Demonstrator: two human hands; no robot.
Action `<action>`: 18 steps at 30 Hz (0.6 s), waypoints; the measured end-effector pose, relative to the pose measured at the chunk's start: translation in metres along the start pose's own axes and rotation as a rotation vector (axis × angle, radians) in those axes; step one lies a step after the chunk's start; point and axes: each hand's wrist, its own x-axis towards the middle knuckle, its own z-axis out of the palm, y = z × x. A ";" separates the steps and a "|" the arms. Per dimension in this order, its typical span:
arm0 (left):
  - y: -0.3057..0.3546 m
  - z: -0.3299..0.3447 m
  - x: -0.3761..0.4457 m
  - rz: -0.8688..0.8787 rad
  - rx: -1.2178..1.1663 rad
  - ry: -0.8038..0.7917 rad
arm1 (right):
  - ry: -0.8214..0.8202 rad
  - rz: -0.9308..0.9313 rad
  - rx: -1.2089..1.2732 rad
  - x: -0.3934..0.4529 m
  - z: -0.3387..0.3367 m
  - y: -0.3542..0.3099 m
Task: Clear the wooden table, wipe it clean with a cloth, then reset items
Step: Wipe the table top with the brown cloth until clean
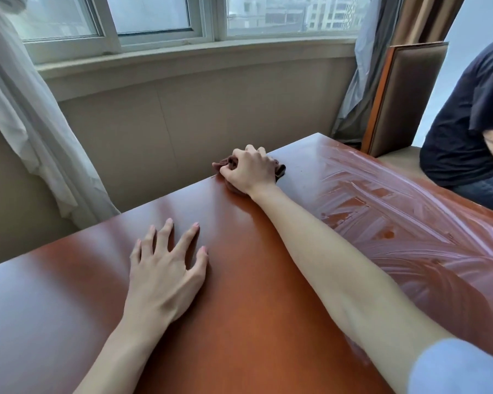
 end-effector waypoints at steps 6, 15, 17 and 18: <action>0.002 -0.004 -0.003 -0.003 0.003 -0.030 | -0.010 -0.086 0.040 -0.072 -0.029 -0.001; 0.033 -0.024 0.006 0.010 -0.018 -0.047 | 0.041 -0.361 0.171 -0.276 -0.110 0.004; 0.039 -0.016 0.004 0.030 -0.057 -0.055 | 0.041 -0.386 0.180 -0.276 -0.111 0.009; 0.039 -0.010 0.003 0.043 -0.050 -0.078 | 0.037 -0.376 0.173 -0.266 -0.108 0.010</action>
